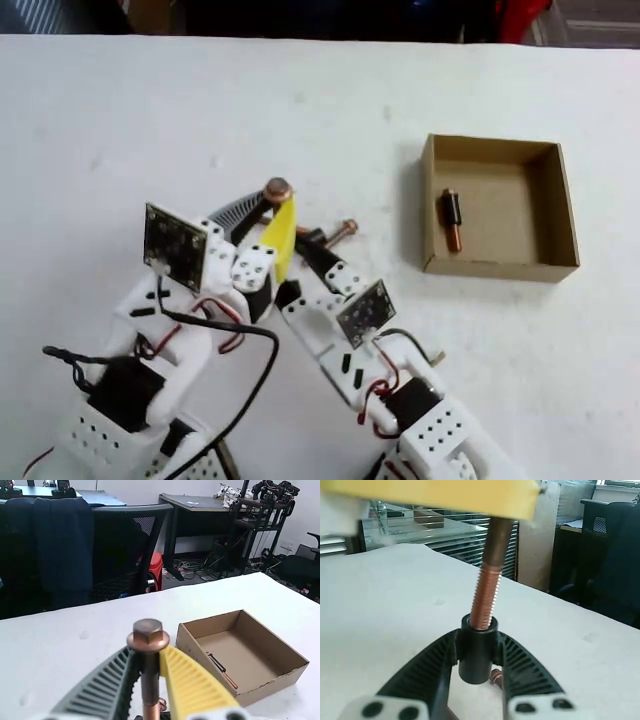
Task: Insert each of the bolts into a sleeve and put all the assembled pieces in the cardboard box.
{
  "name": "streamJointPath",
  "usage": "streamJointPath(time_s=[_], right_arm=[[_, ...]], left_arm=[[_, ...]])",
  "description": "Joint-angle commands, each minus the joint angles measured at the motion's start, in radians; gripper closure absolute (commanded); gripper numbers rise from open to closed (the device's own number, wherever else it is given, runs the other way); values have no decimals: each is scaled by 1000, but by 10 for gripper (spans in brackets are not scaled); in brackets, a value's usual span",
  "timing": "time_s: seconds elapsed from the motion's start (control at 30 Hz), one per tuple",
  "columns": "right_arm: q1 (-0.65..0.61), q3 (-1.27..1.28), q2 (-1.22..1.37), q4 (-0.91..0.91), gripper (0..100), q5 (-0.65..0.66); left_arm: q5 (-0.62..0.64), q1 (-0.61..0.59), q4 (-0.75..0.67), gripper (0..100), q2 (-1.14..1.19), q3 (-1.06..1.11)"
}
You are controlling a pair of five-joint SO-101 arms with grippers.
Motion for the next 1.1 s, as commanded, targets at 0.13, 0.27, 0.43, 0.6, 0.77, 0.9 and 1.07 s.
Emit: streamJointPath(time_s=[0.13, 0.27, 0.43, 0.6, 0.77, 0.9, 1.07], right_arm=[[12, 8, -18, -27, 981, -14], [12, 8, -18, -27, 981, -14], [13, 8, -18, -27, 981, -14], [12, 8, -18, -27, 981, -14], [12, 8, -18, -27, 981, -14], [13, 8, -18, -27, 981, -14], [13, 8, -18, -27, 981, -14]], left_arm=[[-15, 13, -15, 976, -12, -3], [-15, 13, -20, 976, -12, -5], [-17, 7, -44, 976, -12, -3], [-15, -16, -46, 976, -12, -6], [-11, -27, -80, 976, -12, -3], [-11, -30, -78, 976, -12, -3], [-9, -30, -72, 976, -12, -2]])
